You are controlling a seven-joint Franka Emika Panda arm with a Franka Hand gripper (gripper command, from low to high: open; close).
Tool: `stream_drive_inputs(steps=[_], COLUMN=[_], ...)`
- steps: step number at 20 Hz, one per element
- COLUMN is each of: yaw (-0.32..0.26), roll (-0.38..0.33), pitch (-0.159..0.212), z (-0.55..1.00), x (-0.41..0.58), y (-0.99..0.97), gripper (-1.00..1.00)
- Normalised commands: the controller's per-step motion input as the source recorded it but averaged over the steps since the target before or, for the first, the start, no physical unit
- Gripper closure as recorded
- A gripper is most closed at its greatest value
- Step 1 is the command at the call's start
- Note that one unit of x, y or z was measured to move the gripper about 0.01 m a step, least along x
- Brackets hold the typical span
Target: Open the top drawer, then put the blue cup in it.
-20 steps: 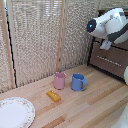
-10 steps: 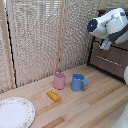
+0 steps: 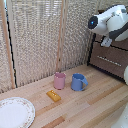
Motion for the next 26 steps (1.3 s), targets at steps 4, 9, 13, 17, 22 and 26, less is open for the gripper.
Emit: stream_drive_inputs(steps=[4, 9, 13, 17, 22, 26], yaw=[-0.107, -0.106, -0.154, -0.199, -0.189, -0.168], roll=[0.201, 0.251, 0.150, 0.115, 0.049, 0.000], pitch=[-0.052, -0.025, -0.070, -0.043, 0.028, 0.044], z=[0.04, 0.17, 0.38, 0.20, -0.07, -0.16], x=[0.000, 0.000, -0.006, -0.012, 0.055, 0.291], y=[0.69, 0.63, 0.61, 0.55, 0.55, 0.51], gripper=[1.00, 1.00, 1.00, 1.00, 1.00, 1.00])
